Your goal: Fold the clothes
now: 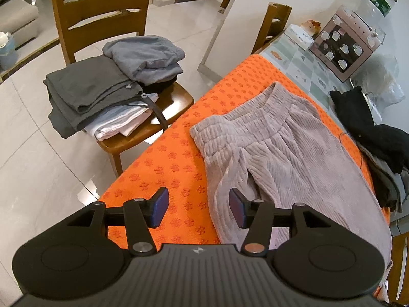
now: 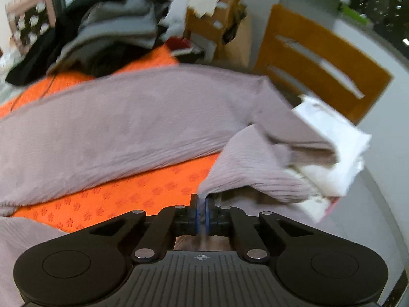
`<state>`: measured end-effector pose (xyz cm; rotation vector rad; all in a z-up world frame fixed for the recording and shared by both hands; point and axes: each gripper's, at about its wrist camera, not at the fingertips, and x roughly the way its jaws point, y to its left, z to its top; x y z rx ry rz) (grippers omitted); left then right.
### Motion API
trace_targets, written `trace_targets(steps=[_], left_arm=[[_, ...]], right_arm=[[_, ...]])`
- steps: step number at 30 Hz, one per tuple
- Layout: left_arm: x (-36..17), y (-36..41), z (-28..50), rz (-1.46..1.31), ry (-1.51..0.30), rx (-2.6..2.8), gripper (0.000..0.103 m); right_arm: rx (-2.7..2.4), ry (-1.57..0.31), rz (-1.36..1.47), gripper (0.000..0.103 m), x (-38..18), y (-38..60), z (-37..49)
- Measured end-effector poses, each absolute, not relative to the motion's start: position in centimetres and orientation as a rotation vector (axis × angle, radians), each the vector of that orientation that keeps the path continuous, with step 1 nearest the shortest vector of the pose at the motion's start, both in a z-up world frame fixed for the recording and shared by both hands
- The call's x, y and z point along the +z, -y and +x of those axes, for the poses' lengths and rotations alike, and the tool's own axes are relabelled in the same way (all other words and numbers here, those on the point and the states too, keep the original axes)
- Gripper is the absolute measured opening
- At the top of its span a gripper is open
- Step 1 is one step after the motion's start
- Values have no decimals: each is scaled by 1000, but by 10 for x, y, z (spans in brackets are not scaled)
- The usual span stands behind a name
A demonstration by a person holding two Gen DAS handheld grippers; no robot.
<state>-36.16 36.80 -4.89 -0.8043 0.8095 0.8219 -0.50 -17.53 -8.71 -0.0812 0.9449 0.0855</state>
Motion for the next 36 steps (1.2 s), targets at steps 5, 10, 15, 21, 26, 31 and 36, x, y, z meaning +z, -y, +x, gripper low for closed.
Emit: trace_targets(steps=[5, 10, 15, 21, 26, 31, 36], left_arm=[[-57, -365, -349, -801, -836, 775, 59], [-63, -358, -335, -778, -854, 718, 59], [-68, -354, -325, -756, -868, 671, 61], [-70, -360, -325, -718, -879, 675, 62], [-68, -377, -326, -701, -870, 712, 62], [-68, -400, -324, -712, -834, 763, 62], [-75, -422, -321, -762, -793, 789, 65]], right_arm=[[-55, -862, -67, 6, -54, 227, -42], [-214, -849, -47, 6, -40, 278, -84], [-325, -921, -56, 7, -55, 306, -118], [-327, -935, -148, 26, -62, 295, -140], [-71, -908, -108, 26, -51, 266, -134], [236, -864, -132, 26, -46, 221, -115], [472, -854, -165, 26, -51, 174, -92]])
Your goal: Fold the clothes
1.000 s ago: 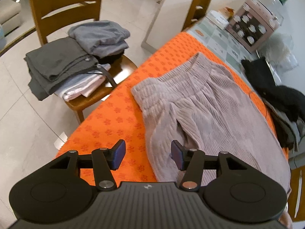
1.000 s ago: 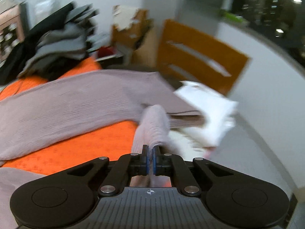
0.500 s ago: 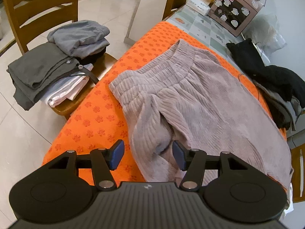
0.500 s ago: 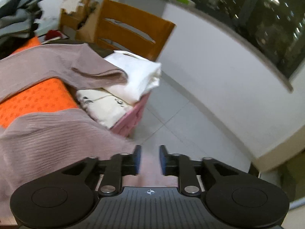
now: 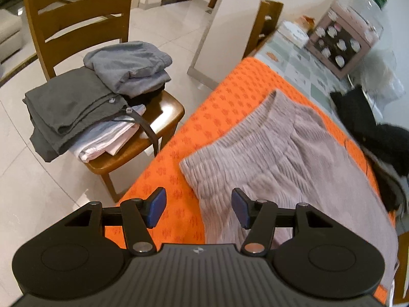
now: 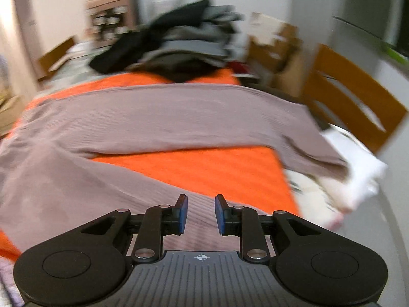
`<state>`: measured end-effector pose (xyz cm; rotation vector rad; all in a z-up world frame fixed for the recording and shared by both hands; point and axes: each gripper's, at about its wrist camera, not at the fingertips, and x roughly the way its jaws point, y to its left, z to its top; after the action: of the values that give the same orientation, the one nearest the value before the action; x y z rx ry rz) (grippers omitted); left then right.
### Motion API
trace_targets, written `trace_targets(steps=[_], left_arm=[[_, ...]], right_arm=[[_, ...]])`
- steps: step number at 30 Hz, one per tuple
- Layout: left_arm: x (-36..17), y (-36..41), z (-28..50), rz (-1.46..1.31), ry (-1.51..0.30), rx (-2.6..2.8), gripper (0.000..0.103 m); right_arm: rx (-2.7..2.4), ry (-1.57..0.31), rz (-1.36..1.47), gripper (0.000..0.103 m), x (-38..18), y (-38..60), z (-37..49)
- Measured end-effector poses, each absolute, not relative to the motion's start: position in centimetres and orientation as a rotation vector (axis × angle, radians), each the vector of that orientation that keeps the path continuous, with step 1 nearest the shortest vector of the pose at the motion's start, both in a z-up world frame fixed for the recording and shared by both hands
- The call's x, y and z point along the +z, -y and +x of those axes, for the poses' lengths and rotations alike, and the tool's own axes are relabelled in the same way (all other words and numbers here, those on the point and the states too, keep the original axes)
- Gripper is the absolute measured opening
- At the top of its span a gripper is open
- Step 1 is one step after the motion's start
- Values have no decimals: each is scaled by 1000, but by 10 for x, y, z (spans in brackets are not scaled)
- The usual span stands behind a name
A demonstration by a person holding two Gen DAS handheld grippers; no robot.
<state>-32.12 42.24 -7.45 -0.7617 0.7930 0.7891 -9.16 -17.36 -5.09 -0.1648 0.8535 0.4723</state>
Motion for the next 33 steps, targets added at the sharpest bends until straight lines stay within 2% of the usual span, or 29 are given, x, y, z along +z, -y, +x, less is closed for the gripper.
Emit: trace_targets(steps=[13, 17, 19, 21, 22, 23, 24, 31, 33], left_arm=[[-96, -453, -316, -830, -801, 723, 65], [-89, -459, -320, -808, -801, 686, 65], [-85, -461, -321, -779, -803, 667, 65], [-81, -464, -323, -740, -808, 649, 65], [-79, -465, -323, -717, -812, 642, 65], [-78, -466, -323, -696, -816, 636, 65], [-76, -469, -324, -682, -818, 630, 65], [-63, -478, -328, -619, -802, 578, 65], [-63, -477, -326, -594, -807, 553, 65]], right_arm=[[892, -826, -420, 27, -81, 26, -79], [964, -793, -532, 36, -97, -13, -88], [975, -779, -581, 37, -105, -27, -88], [984, -766, -630, 35, -113, -38, -86], [992, -764, -650, 31, -115, -42, -85], [1002, -767, -665, 13, -117, -45, -83], [1012, -772, -673, 10, -117, -46, -81], [985, -776, -619, 7, -78, -37, -59], [947, -781, -639, 7, -84, -42, -49]])
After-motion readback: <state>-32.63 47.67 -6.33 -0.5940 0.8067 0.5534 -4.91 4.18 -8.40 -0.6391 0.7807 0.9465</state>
